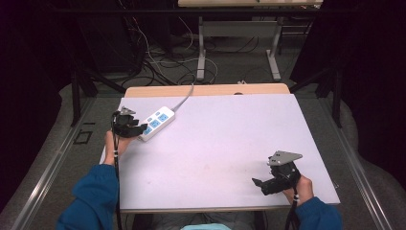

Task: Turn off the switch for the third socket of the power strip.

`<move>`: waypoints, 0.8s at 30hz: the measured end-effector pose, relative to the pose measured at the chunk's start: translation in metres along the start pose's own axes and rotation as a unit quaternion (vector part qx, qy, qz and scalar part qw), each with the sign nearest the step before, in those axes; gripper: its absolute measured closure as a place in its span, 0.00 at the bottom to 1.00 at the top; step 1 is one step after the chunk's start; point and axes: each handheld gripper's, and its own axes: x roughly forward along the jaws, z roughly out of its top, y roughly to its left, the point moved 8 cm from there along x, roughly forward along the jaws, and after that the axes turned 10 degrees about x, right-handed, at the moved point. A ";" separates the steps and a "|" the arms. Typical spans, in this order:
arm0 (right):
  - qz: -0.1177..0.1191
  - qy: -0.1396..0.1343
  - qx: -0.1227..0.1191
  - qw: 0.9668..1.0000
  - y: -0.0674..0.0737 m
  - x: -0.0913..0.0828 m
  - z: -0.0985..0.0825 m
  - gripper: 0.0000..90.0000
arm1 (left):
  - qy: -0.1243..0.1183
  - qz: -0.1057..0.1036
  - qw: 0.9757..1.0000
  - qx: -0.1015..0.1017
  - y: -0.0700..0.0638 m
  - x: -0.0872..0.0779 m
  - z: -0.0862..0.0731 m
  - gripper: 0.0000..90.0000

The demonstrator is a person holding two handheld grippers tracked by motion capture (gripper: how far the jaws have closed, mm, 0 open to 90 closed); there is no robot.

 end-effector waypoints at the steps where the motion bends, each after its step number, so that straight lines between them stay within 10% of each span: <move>1: 0.005 -0.002 0.000 1.000 0.000 0.000 0.000 0.03 | -0.001 0.001 1.000 -0.003 0.000 -0.001 0.000 0.48; 8: 0.006 0.002 -0.001 1.000 0.000 -0.001 0.000 0.03 | -0.004 0.000 1.000 -0.007 -0.007 -0.012 0.000 0.20; 24: 0.006 0.001 -0.001 1.000 0.000 -0.001 0.000 0.03 | -0.001 -0.013 1.000 0.023 -0.042 -0.043 -0.004 0.01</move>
